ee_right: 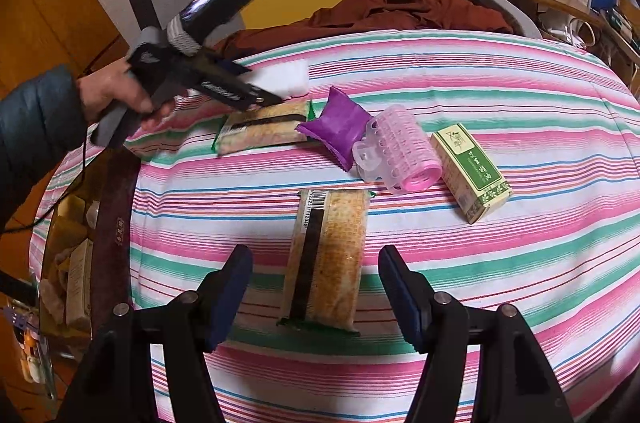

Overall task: Organize objects
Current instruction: 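Grasp the white sponge with the left gripper, then carry the white sponge over the gold tray with the left gripper while the right approaches the snack bars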

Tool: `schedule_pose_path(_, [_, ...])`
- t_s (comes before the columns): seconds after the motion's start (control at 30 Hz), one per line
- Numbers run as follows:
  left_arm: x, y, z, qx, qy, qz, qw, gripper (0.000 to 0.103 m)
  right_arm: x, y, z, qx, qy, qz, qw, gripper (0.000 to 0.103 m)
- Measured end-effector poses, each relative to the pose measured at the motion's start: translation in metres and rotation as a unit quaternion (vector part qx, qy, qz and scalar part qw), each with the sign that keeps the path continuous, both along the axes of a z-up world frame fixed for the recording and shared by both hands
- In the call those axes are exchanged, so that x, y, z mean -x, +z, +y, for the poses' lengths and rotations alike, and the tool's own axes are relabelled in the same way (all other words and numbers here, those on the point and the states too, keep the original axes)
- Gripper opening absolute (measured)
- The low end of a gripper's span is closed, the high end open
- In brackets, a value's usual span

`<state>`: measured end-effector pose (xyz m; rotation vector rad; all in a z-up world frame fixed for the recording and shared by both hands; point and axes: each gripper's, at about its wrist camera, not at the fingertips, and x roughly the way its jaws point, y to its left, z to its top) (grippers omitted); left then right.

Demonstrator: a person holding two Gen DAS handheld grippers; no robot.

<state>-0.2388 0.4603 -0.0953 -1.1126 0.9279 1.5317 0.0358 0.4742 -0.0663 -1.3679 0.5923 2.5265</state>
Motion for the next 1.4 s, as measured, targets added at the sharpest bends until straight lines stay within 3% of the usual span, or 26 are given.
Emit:
schedule_pose_path(0.03, [0.000, 0.002, -0.006, 0.001, 0.006, -0.001, 1.0000, 0.064, 0.000, 0.000, 0.000, 0.000, 0.001, 0.000, 1.000, 0.066])
schedule_pose_path(0.07, [0.000, 0.005, -0.013, 0.002, 0.014, -0.005, 0.9999, 0.063, 0.000, 0.000, -0.001, -0.001, 0.003, 0.001, 1.000, 0.066])
schedule_pose_path(0.27, [-0.015, 0.008, -0.048, 0.009, 0.082, -0.038, 0.9959, 0.062, -0.002, 0.001, -0.001, -0.007, -0.001, 0.004, 1.000, 0.066])
schedule_pose_path(0.4, [-0.028, 0.009, -0.064, 0.018, 0.150, -0.030, 0.9881, 0.066, -0.004, 0.002, 0.004, -0.005, -0.013, 0.006, 1.000, 0.066])
schedule_pose_path(0.47, [-0.033, 0.007, -0.067, 0.016, 0.168, -0.020, 0.9854, 0.078, -0.004, 0.002, 0.004, -0.006, -0.017, 0.004, 1.000, 0.066])
schedule_pose_path(0.57, [-0.037, 0.005, -0.069, -0.002, 0.199, -0.011, 0.9800, 0.081, -0.003, 0.002, 0.005, -0.009, -0.022, 0.002, 1.000, 0.066])
schedule_pose_path(0.6, [-0.038, 0.006, -0.071, -0.009, 0.210, -0.009, 0.9776, 0.078, -0.003, 0.003, 0.005, -0.010, -0.024, 0.003, 1.000, 0.066])
schedule_pose_path(0.63, [-0.038, 0.008, -0.073, -0.014, 0.220, -0.007, 0.9754, 0.066, -0.003, 0.003, 0.006, -0.010, -0.025, 0.004, 1.000, 0.066])
schedule_pose_path(0.77, [-0.038, 0.018, -0.094, -0.036, 0.263, -0.040, 0.9633, 0.060, 0.000, 0.004, 0.009, -0.004, -0.034, 0.003, 0.999, 0.066])
schedule_pose_path(0.83, [-0.041, 0.023, -0.113, -0.051, 0.280, -0.049, 0.9575, 0.060, 0.007, 0.010, 0.008, -0.006, -0.032, 0.011, 0.999, 0.065])
schedule_pose_path(1.03, [-0.075, 0.055, -0.153, -0.092, 0.303, -0.028, 0.9480, 0.060, 0.045, 0.023, 0.015, -0.025, -0.044, 0.034, 0.998, 0.050])
schedule_pose_path(1.23, [-0.092, 0.073, -0.176, -0.141, 0.313, -0.036, 0.9388, 0.061, 0.085, 0.010, 0.021, -0.030, -0.056, 0.016, 0.998, 0.040])
schedule_pose_path(1.4, [-0.108, 0.089, -0.205, -0.176, 0.328, -0.004, 0.9283, 0.061, 0.098, -0.008, 0.034, -0.019, -0.085, -0.012, 0.996, 0.039])
